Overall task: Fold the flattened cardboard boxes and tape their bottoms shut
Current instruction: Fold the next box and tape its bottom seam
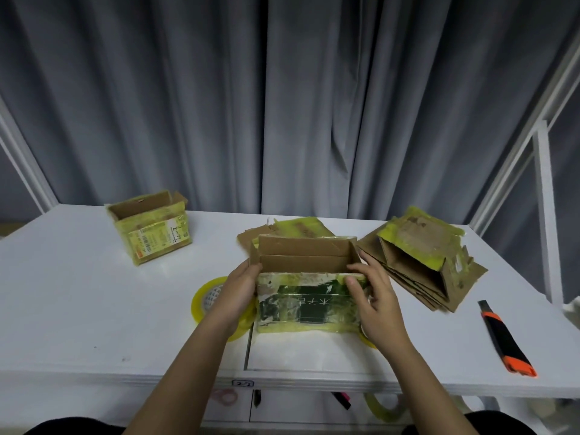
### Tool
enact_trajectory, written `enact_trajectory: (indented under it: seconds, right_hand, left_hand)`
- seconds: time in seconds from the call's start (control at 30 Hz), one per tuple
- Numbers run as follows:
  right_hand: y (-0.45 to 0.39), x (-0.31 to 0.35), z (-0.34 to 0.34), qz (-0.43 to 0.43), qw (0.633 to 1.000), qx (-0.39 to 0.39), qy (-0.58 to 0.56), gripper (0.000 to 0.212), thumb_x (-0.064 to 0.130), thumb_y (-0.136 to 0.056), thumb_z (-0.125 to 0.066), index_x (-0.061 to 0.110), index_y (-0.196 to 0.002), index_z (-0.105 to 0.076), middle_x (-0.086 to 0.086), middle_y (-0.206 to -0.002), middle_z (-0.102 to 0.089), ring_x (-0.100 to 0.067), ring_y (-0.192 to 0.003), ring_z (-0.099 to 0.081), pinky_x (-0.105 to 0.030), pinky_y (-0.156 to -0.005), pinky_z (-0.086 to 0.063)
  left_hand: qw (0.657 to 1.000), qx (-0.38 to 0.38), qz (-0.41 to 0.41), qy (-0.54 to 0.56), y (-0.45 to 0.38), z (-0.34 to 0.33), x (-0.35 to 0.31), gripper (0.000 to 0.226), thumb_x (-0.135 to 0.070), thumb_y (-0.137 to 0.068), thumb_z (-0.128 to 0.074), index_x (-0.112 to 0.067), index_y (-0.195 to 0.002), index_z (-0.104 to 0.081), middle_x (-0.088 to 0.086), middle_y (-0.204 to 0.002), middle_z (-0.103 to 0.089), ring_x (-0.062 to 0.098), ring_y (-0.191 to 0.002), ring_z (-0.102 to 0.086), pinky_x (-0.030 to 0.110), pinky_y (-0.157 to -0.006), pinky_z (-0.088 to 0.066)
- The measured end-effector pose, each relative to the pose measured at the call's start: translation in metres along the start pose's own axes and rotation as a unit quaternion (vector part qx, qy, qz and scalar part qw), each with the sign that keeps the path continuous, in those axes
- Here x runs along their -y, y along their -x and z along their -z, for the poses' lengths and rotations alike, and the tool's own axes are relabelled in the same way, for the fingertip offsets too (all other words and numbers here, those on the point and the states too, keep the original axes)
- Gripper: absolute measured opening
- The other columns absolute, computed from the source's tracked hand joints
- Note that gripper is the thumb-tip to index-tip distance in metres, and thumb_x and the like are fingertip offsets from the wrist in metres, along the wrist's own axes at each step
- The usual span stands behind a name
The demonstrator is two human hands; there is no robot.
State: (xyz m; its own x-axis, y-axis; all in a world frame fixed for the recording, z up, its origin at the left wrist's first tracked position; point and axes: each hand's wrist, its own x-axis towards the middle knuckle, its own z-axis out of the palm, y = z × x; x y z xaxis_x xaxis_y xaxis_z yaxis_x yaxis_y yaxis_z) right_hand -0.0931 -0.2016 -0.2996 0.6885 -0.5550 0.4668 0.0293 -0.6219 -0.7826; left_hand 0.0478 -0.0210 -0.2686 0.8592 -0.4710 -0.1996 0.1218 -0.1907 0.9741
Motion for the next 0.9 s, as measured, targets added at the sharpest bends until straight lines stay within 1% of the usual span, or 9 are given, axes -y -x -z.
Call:
enact_trajectory:
  seconds: [0.13, 0.27, 0.3, 0.37, 0.5, 0.53, 0.67, 0.77, 0.9]
  right_hand:
    - [0.0, -0.005, 0.007, 0.044, 0.996, -0.012, 0.072, 0.006, 0.028, -0.088, -0.062, 0.025, -0.091, -0.066, 0.002, -0.131, -0.047, -0.015, -0.121, -0.045, -0.002, -0.089, -0.032]
    - [0.002, -0.008, 0.005, 0.082, 0.989, -0.036, 0.119, 0.012, 0.026, -0.091, -0.061, 0.015, -0.088, -0.066, -0.002, -0.125, -0.05, -0.015, -0.117, -0.045, -0.028, -0.089, -0.043]
    - [0.004, -0.009, 0.003, 0.085, 0.987, -0.05, 0.128, 0.011, 0.024, -0.091, -0.062, 0.014, -0.088, -0.066, -0.003, -0.123, -0.051, -0.016, -0.116, -0.044, -0.034, -0.087, -0.046]
    - [0.009, -0.01, -0.003, 0.088, 0.984, -0.084, 0.133, 0.007, 0.016, -0.09, -0.063, 0.009, -0.088, -0.064, -0.007, -0.123, -0.051, -0.016, -0.115, -0.046, -0.037, -0.086, -0.049]
    - [0.02, -0.007, -0.017, 0.091, 0.981, -0.131, 0.112, 0.007, 0.008, -0.091, -0.059, 0.002, -0.089, -0.06, -0.014, -0.118, -0.049, 0.006, -0.106, -0.039, -0.001, -0.089, -0.034]
    - [0.022, -0.007, -0.019, 0.09, 0.981, -0.133, 0.106, 0.009, 0.01, -0.091, -0.057, 0.002, -0.089, -0.06, -0.012, -0.117, -0.05, 0.011, -0.104, -0.038, 0.002, -0.086, -0.032]
    - [0.026, -0.014, -0.017, 0.09, 0.984, -0.12, 0.099, 0.018, 0.023, -0.093, -0.053, 0.007, -0.093, -0.06, 0.002, -0.113, -0.049, 0.02, -0.106, -0.039, -0.012, -0.068, -0.045]
    - [0.027, -0.018, -0.01, 0.092, 0.986, -0.086, 0.108, 0.03, 0.037, -0.093, -0.048, 0.01, -0.099, -0.06, 0.004, -0.115, -0.051, 0.011, -0.102, -0.044, -0.004, -0.064, -0.041]
    - [0.025, -0.017, 0.002, 0.07, 0.991, -0.07, 0.088, 0.015, 0.032, -0.093, -0.051, 0.02, -0.101, -0.054, 0.01, -0.119, -0.051, 0.015, -0.101, -0.048, -0.008, -0.063, -0.044]
  left_hand:
    - [0.999, -0.026, -0.012, -0.028, 0.0, -0.002, 0.003, 0.038, -0.038, -0.102, -0.031, -0.028, -0.133, -0.049, -0.003, -0.133, -0.055, 0.019, -0.119, -0.052, 0.035, -0.102, -0.04]
    - [0.994, -0.095, -0.056, -0.022, 0.011, -0.011, -0.003, 0.045, -0.037, -0.1, -0.039, -0.022, -0.142, -0.032, -0.007, -0.131, -0.048, 0.016, -0.118, -0.048, 0.007, -0.071, -0.034]
    - [0.99, -0.116, -0.08, -0.017, 0.013, -0.014, -0.003, 0.043, -0.035, -0.099, -0.043, -0.021, -0.138, -0.034, -0.007, -0.126, -0.048, 0.013, -0.112, -0.049, 0.002, -0.061, -0.035]
    - [0.981, -0.146, -0.128, 0.015, 0.013, -0.018, 0.002, 0.03, -0.03, -0.096, -0.051, -0.02, -0.122, -0.04, -0.003, -0.12, -0.05, 0.012, -0.107, -0.053, 0.001, -0.055, -0.041]
    - [0.973, -0.144, -0.178, 0.003, 0.012, -0.019, 0.014, 0.008, -0.024, -0.096, -0.052, -0.024, -0.101, -0.047, -0.008, -0.105, -0.055, 0.006, -0.102, -0.054, 0.011, -0.064, -0.046]
    - [0.972, -0.137, -0.188, -0.008, 0.013, -0.018, 0.016, 0.006, -0.023, -0.096, -0.051, -0.028, -0.097, -0.048, -0.013, -0.103, -0.055, 0.002, -0.101, -0.054, 0.012, -0.068, -0.045]
    - [0.973, -0.074, -0.21, -0.063, 0.018, -0.012, 0.024, 0.014, -0.024, -0.098, -0.046, -0.033, -0.104, -0.055, -0.021, -0.105, -0.057, -0.014, -0.095, -0.052, 0.005, -0.072, -0.041]
    - [0.964, -0.034, -0.225, -0.137, 0.018, -0.003, 0.029, 0.024, -0.03, -0.101, -0.038, -0.033, -0.11, -0.059, -0.022, -0.106, -0.059, -0.011, -0.097, -0.053, 0.01, -0.077, -0.04]
    - [0.929, 0.008, -0.279, -0.244, 0.013, 0.01, 0.028, 0.04, -0.053, -0.095, -0.031, -0.032, -0.112, -0.061, -0.029, -0.101, -0.056, -0.01, -0.1, -0.05, 0.015, -0.082, -0.038]
